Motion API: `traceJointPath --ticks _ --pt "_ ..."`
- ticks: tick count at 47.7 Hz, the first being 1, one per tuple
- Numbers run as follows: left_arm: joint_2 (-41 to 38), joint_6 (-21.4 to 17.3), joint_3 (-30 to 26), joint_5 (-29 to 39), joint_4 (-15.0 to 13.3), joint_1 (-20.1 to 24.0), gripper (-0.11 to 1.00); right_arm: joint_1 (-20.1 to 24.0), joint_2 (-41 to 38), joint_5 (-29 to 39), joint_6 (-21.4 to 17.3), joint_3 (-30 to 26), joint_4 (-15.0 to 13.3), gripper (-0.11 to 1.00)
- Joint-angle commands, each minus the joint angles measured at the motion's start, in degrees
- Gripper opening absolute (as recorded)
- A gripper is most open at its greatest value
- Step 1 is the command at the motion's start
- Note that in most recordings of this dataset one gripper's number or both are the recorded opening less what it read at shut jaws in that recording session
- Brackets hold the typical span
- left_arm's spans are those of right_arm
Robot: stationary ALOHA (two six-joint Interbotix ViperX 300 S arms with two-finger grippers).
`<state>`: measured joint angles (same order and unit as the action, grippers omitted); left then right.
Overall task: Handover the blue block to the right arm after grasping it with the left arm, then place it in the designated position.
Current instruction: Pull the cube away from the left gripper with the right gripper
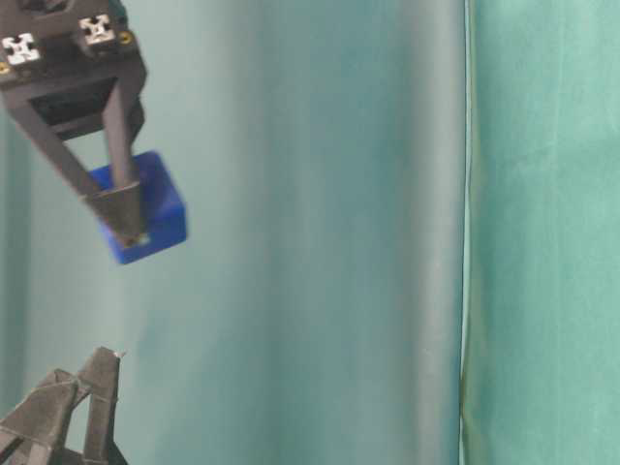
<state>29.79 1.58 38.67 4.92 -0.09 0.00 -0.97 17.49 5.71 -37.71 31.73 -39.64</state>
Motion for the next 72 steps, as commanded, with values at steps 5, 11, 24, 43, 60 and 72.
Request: traceJointPath --ticks 5,11,24,43,60,72 --pt "0.26 -0.09 -1.05 -0.26 -0.09 -0.18 1.00 1.23 1.32 6.33 -1.23 -1.05 1.05 0.62" --pt "0.26 -0.09 -1.05 -0.35 -0.09 -0.18 1.00 2.20 1.32 10.81 -1.32 -0.97 2.72 0.62" --pt "0.18 -0.09 -1.14 -0.44 -0.09 -0.09 1.00 3.78 1.32 17.49 -1.23 -1.05 5.98 0.62" --pt "0.18 -0.09 -1.14 -0.53 -0.09 -0.18 1.00 4.13 1.32 18.11 -1.14 -0.97 6.15 0.62" --pt "0.18 -0.09 -1.14 -0.53 -0.09 -0.09 1.00 4.13 0.44 17.84 -1.23 -0.62 6.15 0.62" --pt "0.18 -0.09 -1.14 -0.53 -0.09 -0.18 1.00 4.13 -2.72 16.52 -1.49 -0.53 6.15 0.62"
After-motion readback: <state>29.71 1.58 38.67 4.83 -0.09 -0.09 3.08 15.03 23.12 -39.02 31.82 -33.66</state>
